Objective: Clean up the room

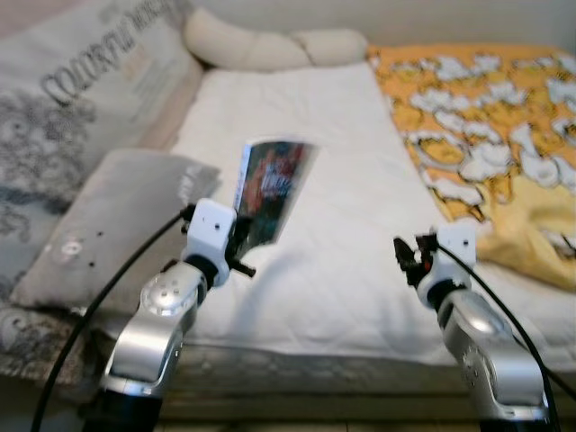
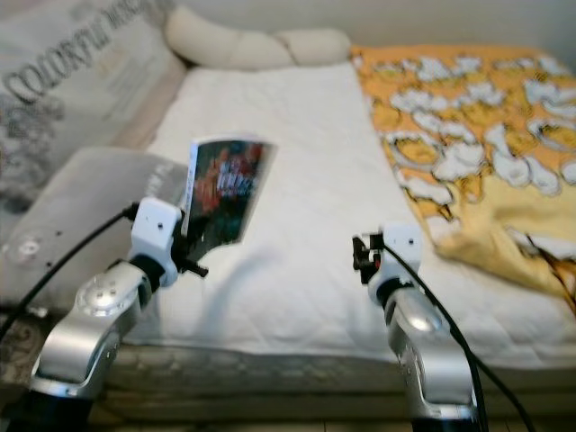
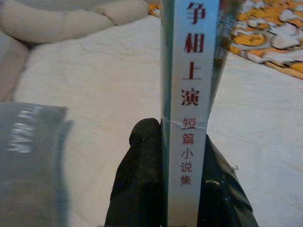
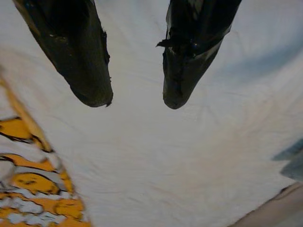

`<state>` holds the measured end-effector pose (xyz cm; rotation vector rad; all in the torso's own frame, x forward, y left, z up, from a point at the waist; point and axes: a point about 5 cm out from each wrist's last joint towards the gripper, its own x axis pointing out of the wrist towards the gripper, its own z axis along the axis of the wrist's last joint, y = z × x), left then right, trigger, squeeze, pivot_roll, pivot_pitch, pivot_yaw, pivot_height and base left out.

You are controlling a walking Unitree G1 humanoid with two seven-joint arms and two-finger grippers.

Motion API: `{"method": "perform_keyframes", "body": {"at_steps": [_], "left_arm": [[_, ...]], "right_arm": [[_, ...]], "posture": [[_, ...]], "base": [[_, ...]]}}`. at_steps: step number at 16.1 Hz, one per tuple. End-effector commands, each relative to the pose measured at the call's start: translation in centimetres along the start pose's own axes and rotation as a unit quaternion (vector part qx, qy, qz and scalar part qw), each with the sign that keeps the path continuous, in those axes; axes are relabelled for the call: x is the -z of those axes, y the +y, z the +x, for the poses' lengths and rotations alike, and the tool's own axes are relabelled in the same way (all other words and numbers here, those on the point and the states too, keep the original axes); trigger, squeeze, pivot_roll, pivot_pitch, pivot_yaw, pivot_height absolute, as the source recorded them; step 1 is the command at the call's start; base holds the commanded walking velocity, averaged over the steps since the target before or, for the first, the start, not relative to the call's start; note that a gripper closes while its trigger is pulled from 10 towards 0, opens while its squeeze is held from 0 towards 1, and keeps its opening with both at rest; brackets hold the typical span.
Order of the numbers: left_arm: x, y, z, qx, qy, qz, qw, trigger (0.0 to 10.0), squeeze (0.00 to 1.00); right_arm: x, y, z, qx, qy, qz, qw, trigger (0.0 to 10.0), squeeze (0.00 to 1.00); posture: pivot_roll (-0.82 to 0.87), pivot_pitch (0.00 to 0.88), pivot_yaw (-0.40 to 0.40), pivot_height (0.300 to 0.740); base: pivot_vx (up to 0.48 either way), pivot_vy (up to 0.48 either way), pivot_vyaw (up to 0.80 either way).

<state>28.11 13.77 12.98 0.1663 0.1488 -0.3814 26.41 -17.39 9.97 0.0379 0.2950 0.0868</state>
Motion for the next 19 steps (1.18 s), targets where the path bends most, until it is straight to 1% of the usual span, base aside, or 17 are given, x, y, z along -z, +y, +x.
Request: {"method": "perform_keyframes", "body": {"at_steps": [1,16,18,19], "left_arm": [[-0.82,1.14,-0.30,-0.020,-0.018,0.010,1.000,10.0,0.00],[-0.91,0.99,-0.02,-0.011,-0.017,0.008,1.000,10.0,0.00],[-0.93,0.76,0.19,0.008,-0.015,-0.004,1.000,10.0,0.00],[-0.92,0.54,0.58,0.036,-0.005,-0.005,0.999,10.0,0.00]], "right_arm": [[-0.17,0.72,0.16,-0.014,-0.004,0.001,1.000,10.0,0.00],[-0.22,0.62,0.15,-0.011,-0.005,0.002,1.000,10.0,0.00],[-0.35,0.48,0.13,-0.017,-0.006,-0.009,1.000,10.0,0.00],[-0.59,0.26,-0.05,-0.040,-0.004,0.005,0.999,10.0,0.00]], "posture": [[0.00,0.000,0.028,0.740],[-0.01,0.000,0.041,0.740],[-0.01,0.000,0.040,0.740],[-0.01,0.000,0.041,0.740]], "base": [[0.315,0.000,0.00],[0.310,0.000,0.00],[0.000,0.000,0.00],[0.000,0.000,0.00]]}}
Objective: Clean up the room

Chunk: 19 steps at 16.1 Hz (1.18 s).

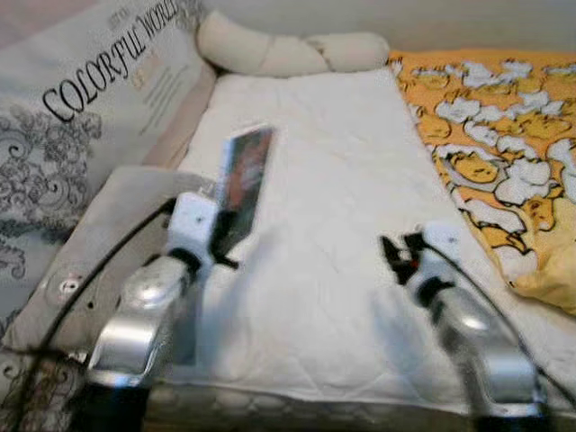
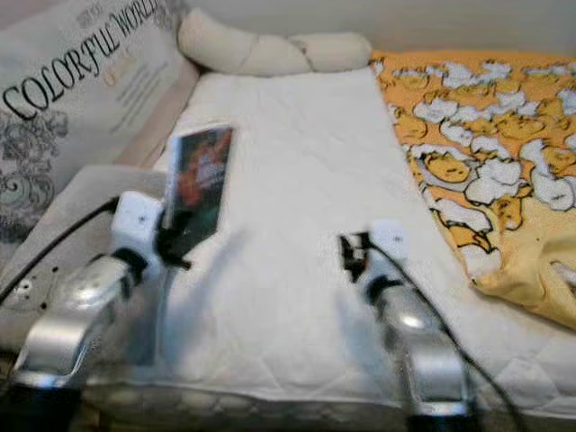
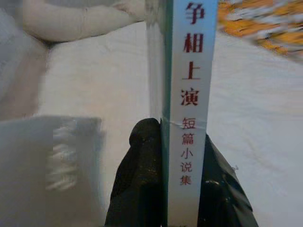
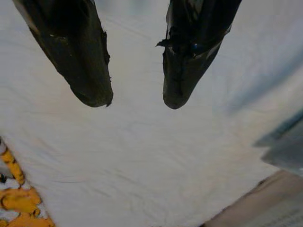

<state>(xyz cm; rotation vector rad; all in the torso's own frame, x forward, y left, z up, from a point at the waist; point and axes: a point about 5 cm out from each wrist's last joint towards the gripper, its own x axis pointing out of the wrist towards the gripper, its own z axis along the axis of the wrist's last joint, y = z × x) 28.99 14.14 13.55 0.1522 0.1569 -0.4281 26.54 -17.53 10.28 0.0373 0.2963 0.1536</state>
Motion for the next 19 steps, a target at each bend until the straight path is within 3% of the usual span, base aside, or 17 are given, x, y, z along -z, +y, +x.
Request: {"method": "perform_keyframes", "body": {"at_steps": [1,3,4,6,7,8,9,11,13,16,17,19], "left_arm": [[-0.3,-0.2,0.3,0.023,-0.001,-0.002,1.000,10.0,0.00],[-0.5,-0.5,1.3,0.067,0.013,-0.056,0.996,10.0,0.00],[-0.6,-1.1,2.0,0.119,0.024,-0.096,0.988,10.0,0.00],[-0.5,-1.6,2.7,0.154,0.042,-0.128,0.979,10.0,0.00],[-0.3,-1.8,3.9,0.179,0.064,-0.176,0.966,10.0,0.00],[0.0,-1.9,4.5,0.193,0.081,-0.195,0.958,10.0,0.00],[0.5,-2.3,5.3,0.226,0.107,-0.245,0.937,10.0,0.00],[1.4,-2.7,6.1,0.253,0.146,-0.289,0.912,10.0,0.00],[2.7,-3.0,6.9,0.234,0.188,-0.326,0.897,10.0,0.00],[4.0,-3.5,7.6,0.214,0.214,-0.299,0.905,10.0,0.00],[4.7,-3.9,7.9,0.199,0.223,-0.254,0.920,10.0,0.00],[5.3,-4.3,8.3,0.179,0.224,-0.207,0.935,10.0,0.00]], "right_arm": [[-0.4,0.3,-0.2,-0.021,-0.005,0.010,1.000,10.0,0.00],[-0.8,-0.1,-0.7,-0.066,0.008,-0.002,0.998,10.0,0.00],[-1.2,-0.2,-1.3,-0.113,0.016,-0.015,0.993,10.0,0.00],[-1.5,-0.4,-2.0,-0.150,0.026,-0.040,0.988,10.0,0.00],[-1.9,-0.7,-3.0,-0.199,0.042,-0.063,0.977,10.0,0.00],[-2.1,-0.9,-3.5,-0.220,0.051,-0.073,0.971,10.0,0.00],[-2.4,-1.1,-4.3,-0.251,0.067,-0.084,0.962,10.0,0.00],[-2.7,-1.1,-5.3,-0.285,0.089,-0.090,0.950,10.0,0.00],[-2.7,-1.1,-6.1,-0.306,0.108,-0.099,0.941,10.0,0.00],[-2.8,-0.9,-6.8,-0.312,0.120,-0.106,0.936,10.0,0.00],[-2.9,-0.6,-7.2,-0.313,0.125,-0.108,0.935,10.0,0.00],[-2.8,-0.2,-8.3,-0.305,0.145,-0.113,0.934,10.0,0.00]], "posture": [[-0.01,0.000,0.043,0.740],[-0.02,0.000,0.050,0.740],[-0.03,0.000,0.055,0.740],[-0.04,0.000,0.059,0.740],[-0.06,0.000,0.066,0.740],[-0.08,0.000,0.066,0.740],[-0.09,0.000,0.066,0.740],[-0.11,0.000,0.067,0.740],[-0.14,0.000,0.063,0.740],[-0.18,0.000,0.061,0.740],[-0.22,0.000,0.057,0.740],[-0.26,0.000,0.048,0.740]], "base": [[0.000,0.000,0.00],[0.000,0.000,0.00],[0.000,0.000,0.00],[0.000,0.000,0.00],[0.000,0.000,0.00],[0.000,0.000,0.00],[0.000,0.000,0.00],[0.000,0.000,0.00],[0.000,0.000,0.00],[0.000,0.000,0.00],[0.000,0.000,0.00],[0.000,0.000,0.00]]}}
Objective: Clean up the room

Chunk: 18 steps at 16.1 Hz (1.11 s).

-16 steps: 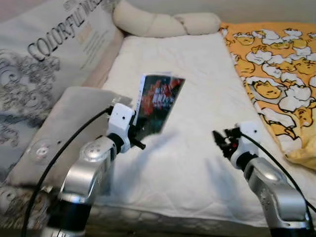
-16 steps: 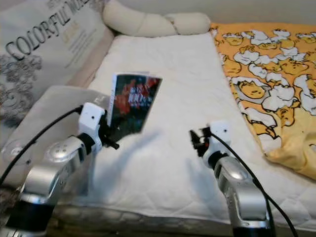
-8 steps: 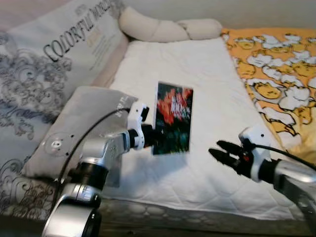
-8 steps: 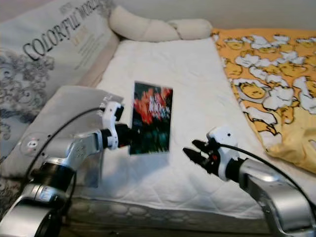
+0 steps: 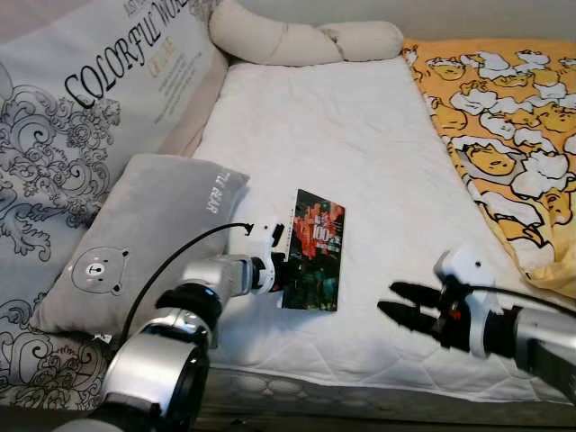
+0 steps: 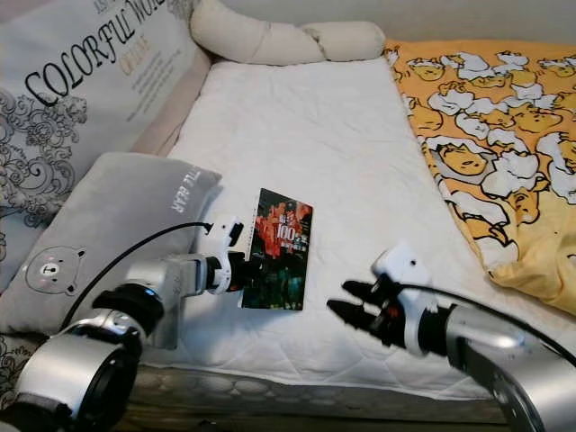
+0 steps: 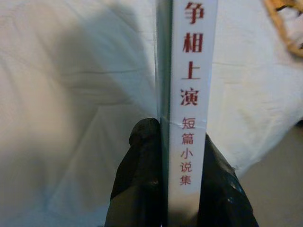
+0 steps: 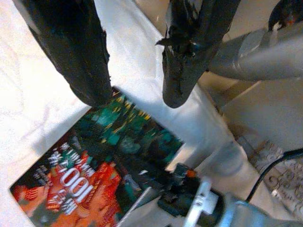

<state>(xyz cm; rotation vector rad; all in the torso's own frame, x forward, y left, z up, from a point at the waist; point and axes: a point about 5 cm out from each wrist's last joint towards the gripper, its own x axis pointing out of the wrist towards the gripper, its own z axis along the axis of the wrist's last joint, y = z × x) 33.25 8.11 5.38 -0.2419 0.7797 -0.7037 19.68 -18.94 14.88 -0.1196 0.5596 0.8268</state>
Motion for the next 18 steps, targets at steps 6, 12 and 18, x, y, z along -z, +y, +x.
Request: {"method": "perform_keyframes", "body": {"at_steps": [6,12,18], "left_arm": [[-1.0,-0.1,0.2,-0.028,-0.014,0.046,0.998,10.0,0.00],[-0.2,2.3,-0.5,-0.159,0.017,0.174,0.972,10.0,1.00],[1.0,4.4,-1.8,-0.216,0.050,0.182,0.958,10.0,0.33]], "right_arm": [[-0.2,0.5,-1.0,0.015,0.010,-0.003,1.000,10.0,0.00],[0.6,1.8,-1.2,0.098,0.022,0.028,0.995,10.0,0.00],[-0.1,0.3,-0.8,0.140,0.010,0.024,0.990,10.0,0.00]], "posture": [[-0.30,0.000,0.037,0.740],[-0.37,0.024,0.045,0.740],[-0.34,0.000,0.053,0.740]], "base": [[0.000,0.000,0.00],[0.000,0.000,0.00],[0.000,0.000,0.00]]}}
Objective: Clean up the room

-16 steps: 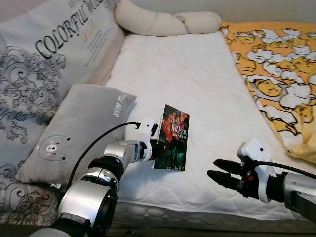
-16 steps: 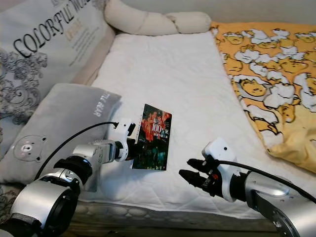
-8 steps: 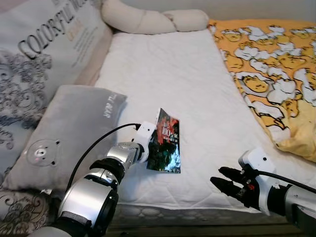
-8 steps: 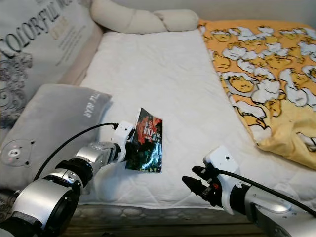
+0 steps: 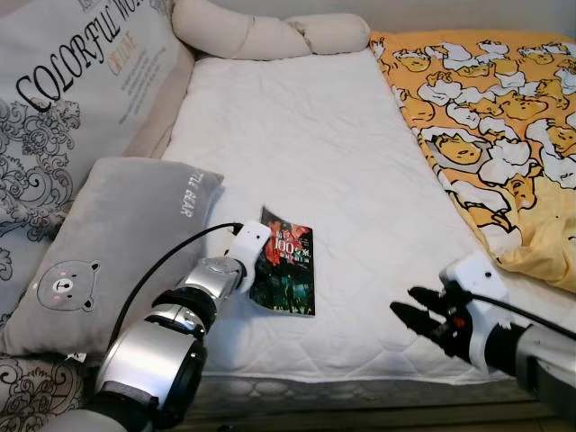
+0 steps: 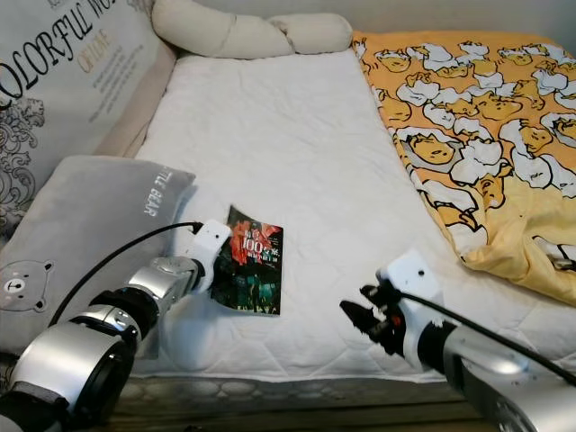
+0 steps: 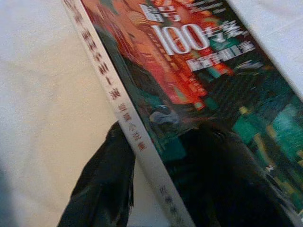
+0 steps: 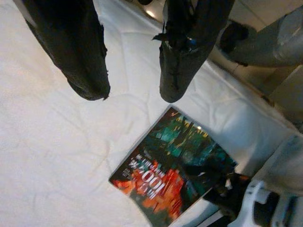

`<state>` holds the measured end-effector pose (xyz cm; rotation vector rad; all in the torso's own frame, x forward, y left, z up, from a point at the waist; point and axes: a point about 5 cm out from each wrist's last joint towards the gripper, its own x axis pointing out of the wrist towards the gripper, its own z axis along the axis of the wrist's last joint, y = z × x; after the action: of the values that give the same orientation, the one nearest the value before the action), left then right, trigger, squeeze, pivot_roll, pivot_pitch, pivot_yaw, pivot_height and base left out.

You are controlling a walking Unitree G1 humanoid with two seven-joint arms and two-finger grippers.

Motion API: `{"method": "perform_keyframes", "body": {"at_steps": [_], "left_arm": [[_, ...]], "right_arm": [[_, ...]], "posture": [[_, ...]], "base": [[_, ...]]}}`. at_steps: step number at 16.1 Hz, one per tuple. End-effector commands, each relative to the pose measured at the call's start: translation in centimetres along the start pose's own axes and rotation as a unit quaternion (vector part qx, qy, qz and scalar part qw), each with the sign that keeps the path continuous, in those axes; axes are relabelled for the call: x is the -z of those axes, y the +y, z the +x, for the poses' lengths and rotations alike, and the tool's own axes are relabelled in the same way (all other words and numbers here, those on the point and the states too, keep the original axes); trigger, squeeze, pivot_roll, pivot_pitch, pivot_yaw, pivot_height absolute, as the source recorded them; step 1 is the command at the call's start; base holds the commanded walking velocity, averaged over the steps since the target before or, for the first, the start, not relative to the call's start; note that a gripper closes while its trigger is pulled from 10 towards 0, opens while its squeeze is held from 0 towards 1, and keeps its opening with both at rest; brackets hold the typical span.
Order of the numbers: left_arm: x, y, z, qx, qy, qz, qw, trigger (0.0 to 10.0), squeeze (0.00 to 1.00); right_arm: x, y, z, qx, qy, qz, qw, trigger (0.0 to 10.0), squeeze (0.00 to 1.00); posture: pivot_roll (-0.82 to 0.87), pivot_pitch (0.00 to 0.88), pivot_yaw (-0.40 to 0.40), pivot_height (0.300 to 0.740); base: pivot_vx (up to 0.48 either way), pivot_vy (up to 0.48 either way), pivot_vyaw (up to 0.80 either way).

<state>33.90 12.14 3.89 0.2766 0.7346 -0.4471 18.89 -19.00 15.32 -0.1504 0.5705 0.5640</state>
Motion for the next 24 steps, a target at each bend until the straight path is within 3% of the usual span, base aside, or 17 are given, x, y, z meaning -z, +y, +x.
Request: {"method": "perform_keyframes", "body": {"at_steps": [1,2,7,8,9,10,12,13,14,16,17,18,24], "left_arm": [[0.6,0.6,-0.1,-0.012,0.014,0.003,1.000,10.0,0.09],[0.7,0.9,-0.2,-0.018,0.016,0.010,1.000,10.0,0.00],[0.9,2.0,-0.6,-0.039,0.020,0.026,0.999,10.0,0.00],[0.2,2.4,-0.7,-0.040,-0.008,0.012,0.999,10.0,0.00],[-0.8,2.5,-0.9,-0.029,-0.045,-0.028,0.998,10.0,0.00],[-2.4,2.7,-1.2,-0.011,-0.111,-0.073,0.991,10.0,0.00],[-3.1,3.0,-1.6,-0.004,-0.148,-0.127,0.981,10.0,0.00],[-3.1,3.1,-2.0,-0.003,-0.173,-0.161,0.972,10.0,0.00],[-2.9,2.8,-2.8,-0.001,-0.204,-0.166,0.965,10.0,0.00],[-2.9,2.3,-4.5,-0.016,-0.256,-0.149,0.955,10.0,0.00],[-2.8,2.1,-6.1,-0.041,-0.292,-0.136,0.946,10.0,0.09],[-2.6,2.1,-7.8,-0.065,-0.315,-0.132,0.938,10.0,0.07],[-0.1,2.4,-10.4,-0.123,-0.293,-0.137,0.938,10.0,0.03]], "right_arm": [[-0.2,-0.6,0.1,0.018,-0.005,-0.001,1.000,10.0,0.00],[-0.4,-1.0,0.5,0.023,-0.008,-0.001,1.000,10.0,0.00],[-1.2,-2.0,2.3,0.029,-0.035,-0.004,0.999,10.0,0.00],[-1.3,-1.9,3.2,0.029,-0.046,0.000,0.999,10.0,0.00],[-1.3,-2.0,3.7,0.035,-0.051,0.005,0.998,10.0,0.00],[-1.0,-2.2,4.3,0.049,-0.062,0.030,0.996,10.0,0.00],[-0.7,-2.4,4.9,0.072,-0.071,0.049,0.994,10.0,0.00],[-0.3,-2.4,5.4,0.092,-0.081,0.064,0.990,10.0,0.25],[0.0,-2.4,5.8,0.105,-0.095,0.078,0.987,10.0,1.00],[0.1,-2.7,6.2,0.127,-0.113,0.094,0.981,10.0,1.00],[0.0,-3.1,6.6,0.152,-0.129,0.086,0.976,10.0,1.00],[-0.5,-3.6,7.1,0.162,-0.157,0.090,0.970,10.0,1.00],[-0.5,-4.4,8.3,0.188,-0.164,0.089,0.964,10.0,1.00]], "posture": [[-0.33,0.000,0.055,0.740],[-0.32,0.000,0.060,0.740],[-0.27,0.000,0.076,0.740],[-0.22,0.000,0.093,0.740],[-0.20,0.000,0.097,0.740],[-0.19,0.000,0.100,0.740],[-0.16,0.000,0.096,0.740],[-0.12,0.000,0.082,0.740],[-0.09,0.000,0.069,0.740],[-0.05,0.000,0.048,0.740],[-0.03,0.000,0.035,0.740],[-0.01,0.000,0.019,0.740],[0.02,0.000,-0.004,0.740]], "base": [[0.000,0.000,0.00],[0.000,0.000,0.00],[0.000,0.000,0.00],[0.000,0.000,0.00],[0.000,0.000,0.00],[0.000,0.000,0.00],[0.000,0.000,0.00],[0.000,0.000,0.00],[0.000,0.000,0.00],[0.000,0.000,0.00],[0.000,0.000,0.00],[0.000,0.000,0.00],[0.000,-0.368,0.00]]}}
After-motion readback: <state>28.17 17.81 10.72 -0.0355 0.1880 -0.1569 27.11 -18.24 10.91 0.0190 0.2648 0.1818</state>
